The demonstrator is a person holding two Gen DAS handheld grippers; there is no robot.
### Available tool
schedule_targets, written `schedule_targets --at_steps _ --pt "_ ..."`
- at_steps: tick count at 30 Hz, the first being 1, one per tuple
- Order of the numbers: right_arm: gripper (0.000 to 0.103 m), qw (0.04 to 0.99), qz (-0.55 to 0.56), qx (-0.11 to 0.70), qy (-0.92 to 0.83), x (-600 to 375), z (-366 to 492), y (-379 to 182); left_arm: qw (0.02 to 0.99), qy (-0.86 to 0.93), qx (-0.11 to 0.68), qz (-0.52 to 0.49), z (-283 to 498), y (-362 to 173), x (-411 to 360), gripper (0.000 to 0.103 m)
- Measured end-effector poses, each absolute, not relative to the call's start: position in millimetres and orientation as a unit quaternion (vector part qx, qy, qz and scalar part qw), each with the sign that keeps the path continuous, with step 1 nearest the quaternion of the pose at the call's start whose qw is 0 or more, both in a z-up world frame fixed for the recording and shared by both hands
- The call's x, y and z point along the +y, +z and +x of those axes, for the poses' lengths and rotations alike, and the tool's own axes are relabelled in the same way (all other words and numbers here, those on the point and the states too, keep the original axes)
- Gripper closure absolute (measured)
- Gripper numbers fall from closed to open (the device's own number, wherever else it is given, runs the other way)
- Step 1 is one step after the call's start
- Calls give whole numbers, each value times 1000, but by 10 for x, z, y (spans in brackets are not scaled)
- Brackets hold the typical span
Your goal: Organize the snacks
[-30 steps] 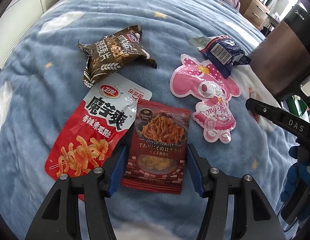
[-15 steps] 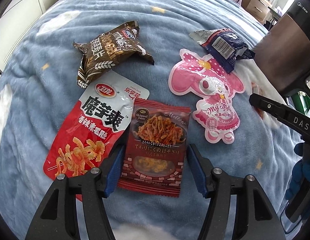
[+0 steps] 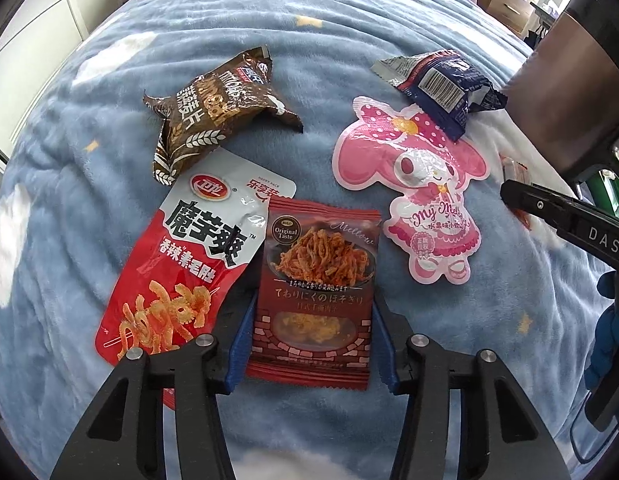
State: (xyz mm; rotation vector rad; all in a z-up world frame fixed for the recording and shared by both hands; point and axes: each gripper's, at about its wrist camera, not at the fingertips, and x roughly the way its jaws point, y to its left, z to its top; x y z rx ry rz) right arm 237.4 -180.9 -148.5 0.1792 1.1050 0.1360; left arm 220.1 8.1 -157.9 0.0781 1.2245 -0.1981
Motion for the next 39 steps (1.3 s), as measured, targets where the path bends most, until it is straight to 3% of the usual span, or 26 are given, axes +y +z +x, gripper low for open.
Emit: schedule_targets --at_steps 10,22,39 --pt "84 849 88 515 75 -1854 2353 -1480 820 -88 565 39 2153 -1507 82 60" --pt "94 852 59 510 97 -1819 2284 -1433 825 -87 557 37 2061 -1426 86 60" --pt "98 842 -44 522 126 -1823 2158 -1421 828 -86 553 34 2007 -1409 82 61"
